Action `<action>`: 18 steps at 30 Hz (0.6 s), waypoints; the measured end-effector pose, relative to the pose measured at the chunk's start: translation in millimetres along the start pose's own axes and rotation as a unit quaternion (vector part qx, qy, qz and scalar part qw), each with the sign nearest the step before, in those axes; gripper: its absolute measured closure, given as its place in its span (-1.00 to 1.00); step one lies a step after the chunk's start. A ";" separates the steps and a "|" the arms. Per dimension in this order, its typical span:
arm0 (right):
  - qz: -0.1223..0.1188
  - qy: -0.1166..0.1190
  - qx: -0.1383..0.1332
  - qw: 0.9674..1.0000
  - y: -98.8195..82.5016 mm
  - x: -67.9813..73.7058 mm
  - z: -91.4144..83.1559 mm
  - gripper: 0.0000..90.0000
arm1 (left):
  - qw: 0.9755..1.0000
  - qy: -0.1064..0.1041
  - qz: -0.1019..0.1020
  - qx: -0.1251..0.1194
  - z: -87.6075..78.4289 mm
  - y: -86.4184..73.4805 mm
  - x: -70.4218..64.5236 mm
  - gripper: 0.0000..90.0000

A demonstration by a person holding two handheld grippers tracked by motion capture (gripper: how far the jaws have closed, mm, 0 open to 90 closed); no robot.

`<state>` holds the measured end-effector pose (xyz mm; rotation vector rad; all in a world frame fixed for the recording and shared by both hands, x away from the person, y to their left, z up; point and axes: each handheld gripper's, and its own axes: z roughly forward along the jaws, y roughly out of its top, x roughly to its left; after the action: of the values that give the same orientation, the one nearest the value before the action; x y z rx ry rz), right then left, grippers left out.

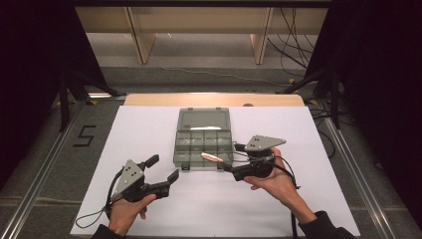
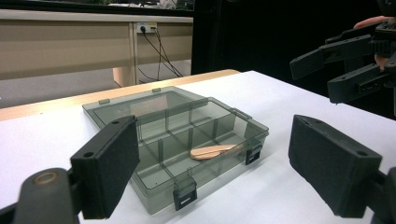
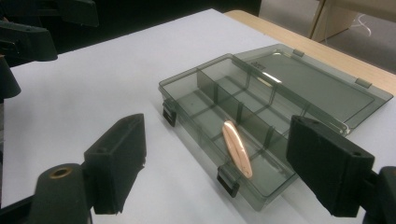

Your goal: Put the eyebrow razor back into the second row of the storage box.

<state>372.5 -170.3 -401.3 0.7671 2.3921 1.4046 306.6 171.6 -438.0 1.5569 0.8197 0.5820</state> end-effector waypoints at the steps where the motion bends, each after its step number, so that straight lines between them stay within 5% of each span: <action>1: -0.003 -0.004 -0.005 1.000 -1.2 -0.6 -1.5 -0.53 | 1.000 0.000 0.000 0.000 0.0 0.0 0.0 -0.64; 18: 0.011 0.000 -0.021 1.000 -12.9 -1.6 -11.1 -0.54 | 1.000 -0.001 0.003 0.001 0.3 0.0 0.0 -0.64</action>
<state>364.6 -184.3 -407.1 0.7853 2.3540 1.4584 306.8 171.4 -438.1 1.5621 0.8146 0.5827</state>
